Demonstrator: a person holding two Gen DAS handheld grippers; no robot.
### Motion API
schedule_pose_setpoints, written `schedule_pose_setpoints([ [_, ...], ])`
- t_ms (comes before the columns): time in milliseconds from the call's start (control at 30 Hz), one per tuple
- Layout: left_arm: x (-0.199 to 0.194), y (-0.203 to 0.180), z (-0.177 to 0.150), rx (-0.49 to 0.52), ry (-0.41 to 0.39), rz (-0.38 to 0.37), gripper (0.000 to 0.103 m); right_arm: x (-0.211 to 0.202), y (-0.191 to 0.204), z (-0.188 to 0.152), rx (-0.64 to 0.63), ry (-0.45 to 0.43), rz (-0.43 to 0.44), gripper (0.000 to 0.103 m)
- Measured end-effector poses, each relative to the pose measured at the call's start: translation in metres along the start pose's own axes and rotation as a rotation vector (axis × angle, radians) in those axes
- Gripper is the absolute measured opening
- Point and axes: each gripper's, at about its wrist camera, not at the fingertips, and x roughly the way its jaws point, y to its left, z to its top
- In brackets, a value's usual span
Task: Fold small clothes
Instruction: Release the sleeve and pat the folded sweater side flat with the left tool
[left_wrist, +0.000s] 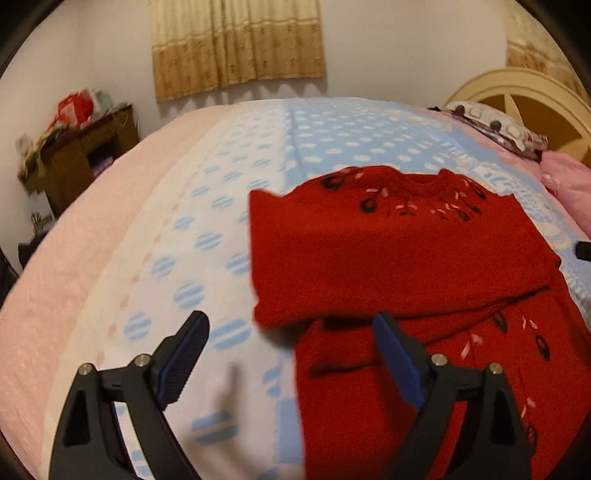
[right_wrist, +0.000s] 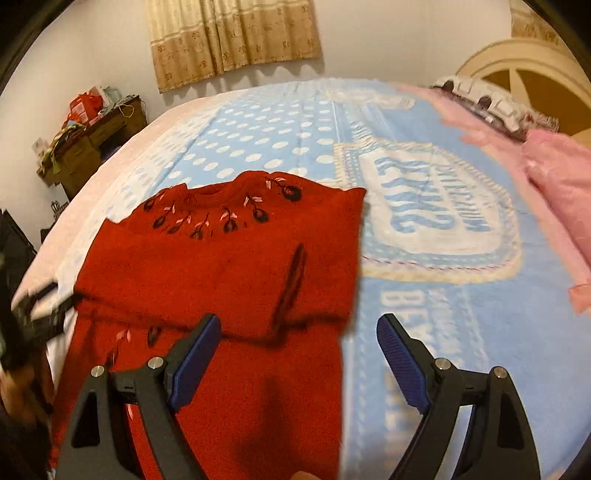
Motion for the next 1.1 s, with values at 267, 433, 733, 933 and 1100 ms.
schedule_pose_setpoints([
  [267,0.019,0.004,-0.013,-0.006,0.066,-0.03,0.093,0.016,0.007,0.024,0.01,0.14,0.112,0.075],
  [433,0.03,0.029,-0.015,-0.137,0.091,0.012,0.095,-0.002,0.009,0.035,-0.025,0.103,0.052,0.075],
  [733,0.035,0.027,-0.021,-0.131,0.12,0.047,0.103,0.08,0.02,0.016,0.018,0.092,0.034,0.047],
  [933,0.038,0.032,-0.019,-0.157,0.13,0.032,0.103,0.064,0.017,0.018,-0.025,0.008,-0.026,0.007],
  [1100,0.039,0.033,-0.018,-0.163,0.134,0.031,0.103,0.036,-0.002,0.021,-0.018,-0.068,-0.075,0.007],
])
